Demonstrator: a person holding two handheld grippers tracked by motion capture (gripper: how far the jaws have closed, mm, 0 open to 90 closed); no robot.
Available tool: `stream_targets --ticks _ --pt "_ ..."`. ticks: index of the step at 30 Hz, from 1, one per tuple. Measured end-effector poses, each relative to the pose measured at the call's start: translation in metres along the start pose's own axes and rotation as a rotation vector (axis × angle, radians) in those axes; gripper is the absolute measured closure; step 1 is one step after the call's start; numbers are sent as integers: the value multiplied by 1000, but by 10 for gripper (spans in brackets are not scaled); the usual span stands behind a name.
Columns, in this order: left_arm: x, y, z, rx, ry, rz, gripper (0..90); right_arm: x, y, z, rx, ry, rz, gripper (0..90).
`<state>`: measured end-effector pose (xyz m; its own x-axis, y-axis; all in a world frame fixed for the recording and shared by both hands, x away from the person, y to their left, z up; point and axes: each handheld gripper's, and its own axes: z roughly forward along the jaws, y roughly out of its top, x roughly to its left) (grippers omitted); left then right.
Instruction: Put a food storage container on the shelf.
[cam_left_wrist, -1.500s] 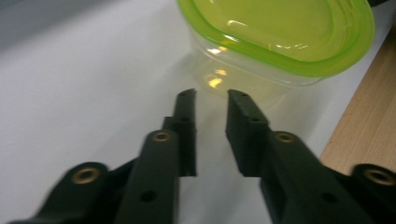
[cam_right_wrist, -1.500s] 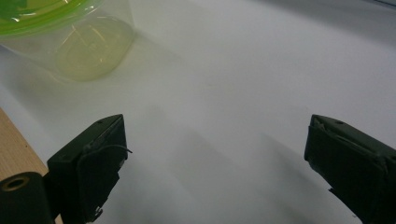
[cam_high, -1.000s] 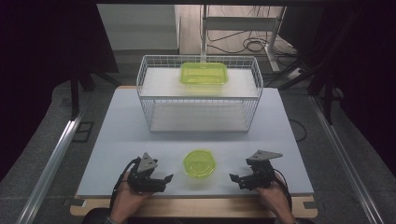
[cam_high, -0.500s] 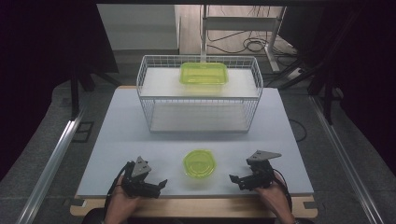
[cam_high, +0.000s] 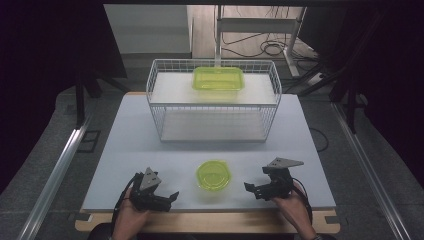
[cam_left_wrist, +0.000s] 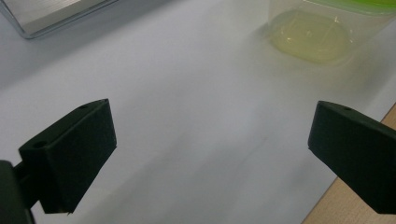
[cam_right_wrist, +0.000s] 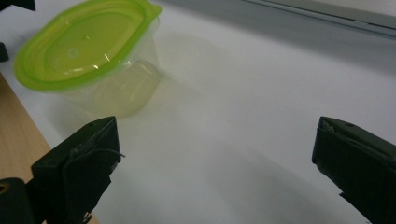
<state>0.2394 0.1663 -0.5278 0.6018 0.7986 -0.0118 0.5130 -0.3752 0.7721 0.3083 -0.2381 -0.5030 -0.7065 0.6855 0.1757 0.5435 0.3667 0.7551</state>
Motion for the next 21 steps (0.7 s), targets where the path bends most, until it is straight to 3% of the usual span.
stream_targets --ticks 9,16,21 --pt "0 -1 2 12 5 12 8 2 20 4 14 57 72 24" --pt "1 -1 2 15 15 11 9 5 35 9 48 60 68 103" --pt "2 -2 4 36 22 17 9 8 45 13 62 100 57 183"
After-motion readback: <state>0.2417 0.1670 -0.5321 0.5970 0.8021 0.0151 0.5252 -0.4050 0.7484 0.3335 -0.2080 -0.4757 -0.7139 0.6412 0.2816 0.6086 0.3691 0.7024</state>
